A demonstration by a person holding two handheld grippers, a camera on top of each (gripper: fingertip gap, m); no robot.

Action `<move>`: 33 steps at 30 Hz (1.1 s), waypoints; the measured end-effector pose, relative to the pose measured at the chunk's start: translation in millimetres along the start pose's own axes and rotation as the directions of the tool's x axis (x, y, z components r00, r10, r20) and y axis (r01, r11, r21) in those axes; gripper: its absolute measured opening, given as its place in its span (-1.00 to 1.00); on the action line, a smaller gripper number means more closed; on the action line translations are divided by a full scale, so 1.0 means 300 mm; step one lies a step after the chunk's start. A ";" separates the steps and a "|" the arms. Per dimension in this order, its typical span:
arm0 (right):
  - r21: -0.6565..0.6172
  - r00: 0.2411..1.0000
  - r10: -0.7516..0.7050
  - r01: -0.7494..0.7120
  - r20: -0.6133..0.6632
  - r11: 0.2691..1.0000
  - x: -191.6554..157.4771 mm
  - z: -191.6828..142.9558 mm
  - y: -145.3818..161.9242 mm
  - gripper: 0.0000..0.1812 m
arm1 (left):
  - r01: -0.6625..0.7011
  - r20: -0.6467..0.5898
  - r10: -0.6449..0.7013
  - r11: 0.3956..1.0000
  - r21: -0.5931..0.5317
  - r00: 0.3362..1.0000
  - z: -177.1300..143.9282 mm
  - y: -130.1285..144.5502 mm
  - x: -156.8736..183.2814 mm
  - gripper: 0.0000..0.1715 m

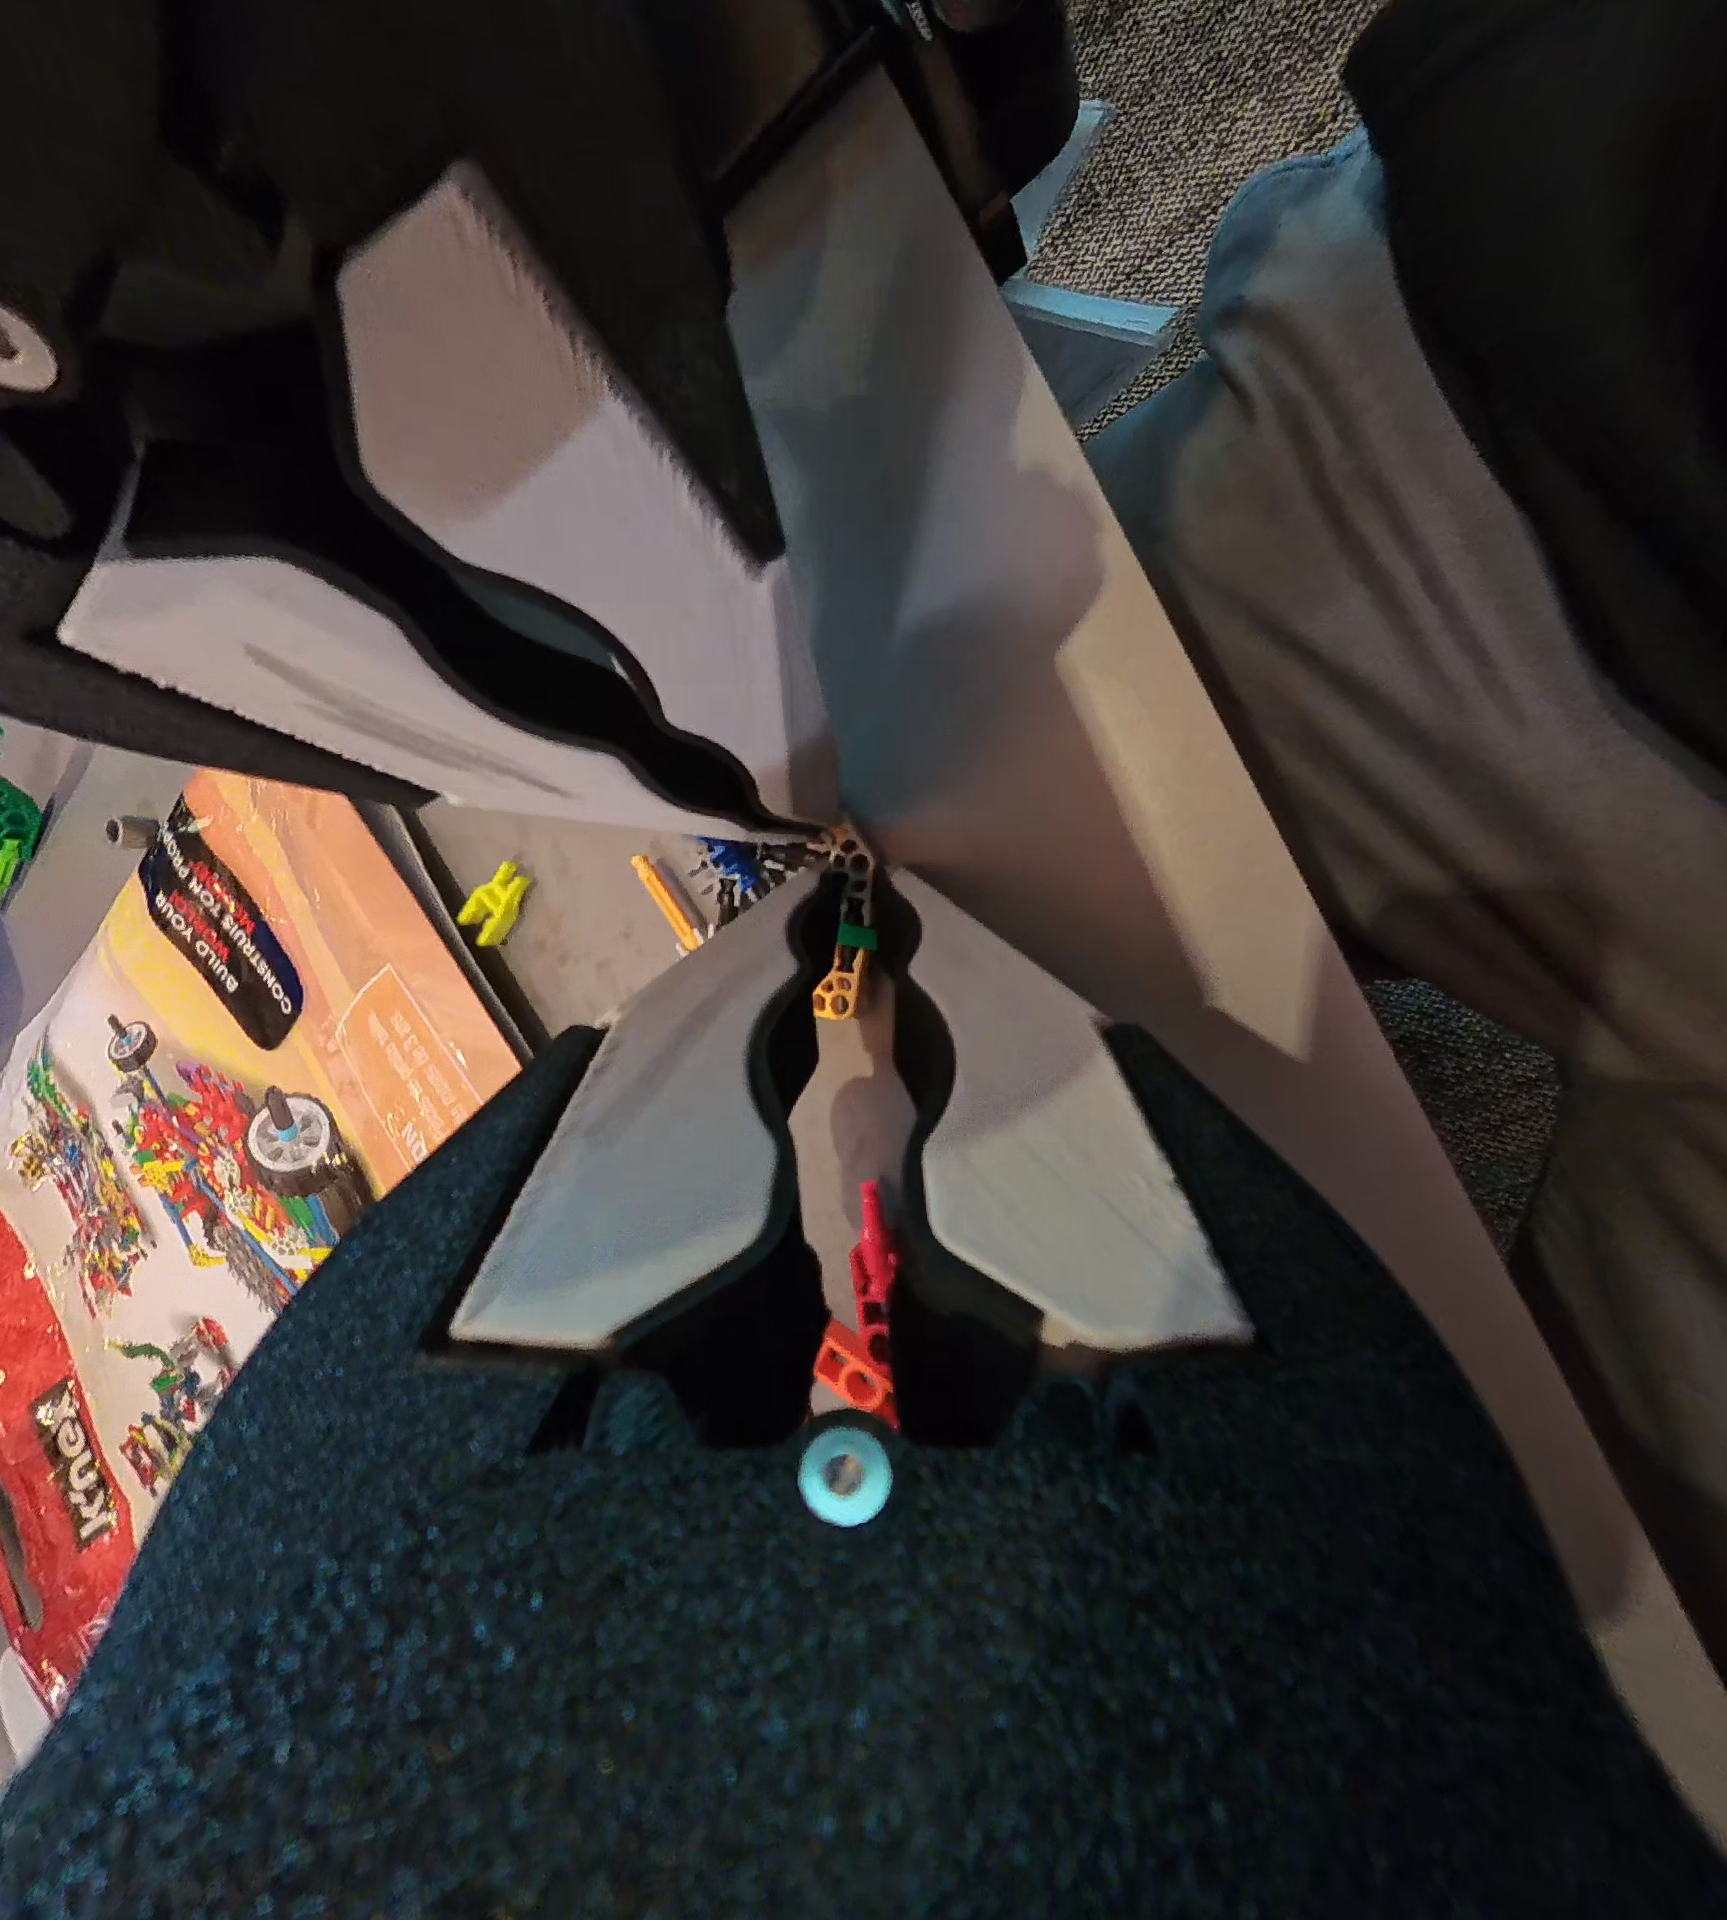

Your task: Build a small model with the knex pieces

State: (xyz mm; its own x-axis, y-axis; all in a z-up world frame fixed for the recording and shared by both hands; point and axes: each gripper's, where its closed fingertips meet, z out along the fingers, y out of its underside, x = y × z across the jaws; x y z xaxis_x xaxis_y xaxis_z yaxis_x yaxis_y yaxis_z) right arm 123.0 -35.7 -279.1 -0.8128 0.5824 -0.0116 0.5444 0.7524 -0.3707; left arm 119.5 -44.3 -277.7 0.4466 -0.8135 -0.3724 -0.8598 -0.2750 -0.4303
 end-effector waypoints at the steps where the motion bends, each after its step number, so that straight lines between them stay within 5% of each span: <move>1: -0.009 1.000 -0.002 0.002 0.003 1.000 0.000 0.000 0.000 -1.00 | 0.003 0.003 -0.003 1.000 0.004 1.000 0.000 0.000 0.001 -0.96; 6: -0.042 1.000 -0.008 0.008 0.010 0.999 0.000 0.000 0.000 -1.00 | 0.019 0.011 -0.019 1.000 0.023 1.000 0.000 0.000 0.002 -0.96; 13: 0.099 1.000 0.022 -0.021 -0.016 0.995 0.007 -0.044 -0.027 -0.98 | 0.026 0.015 -0.026 1.000 0.018 1.000 -0.006 0.010 -0.001 -0.95; 20: 0.098 0.993 0.031 -0.020 -0.118 0.995 0.058 -0.082 0.022 -0.64 | 0.062 0.043 -0.063 0.998 0.029 0.997 -0.031 0.024 -0.011 -0.95; 23: 0.059 0.993 0.015 -0.008 -0.120 0.998 0.047 -0.052 0.036 -0.65 | 0.118 0.068 -0.125 0.989 0.087 0.990 -0.072 0.005 -0.021 -0.92; 33: 0.137 0.999 0.007 -0.002 -0.041 0.991 -0.046 -0.005 -0.018 -0.77 | 0.230 0.169 -0.224 0.973 -0.016 0.960 -0.066 0.087 -0.029 -0.74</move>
State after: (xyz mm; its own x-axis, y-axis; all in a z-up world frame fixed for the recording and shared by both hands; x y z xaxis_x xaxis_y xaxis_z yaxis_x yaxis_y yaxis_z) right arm 131.6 -47.5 -275.6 -0.7996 0.6001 0.0241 0.5122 0.7023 -0.4944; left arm 88.3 -54.4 -269.3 0.6634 -0.6327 -0.3996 -0.7377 -0.4632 -0.4913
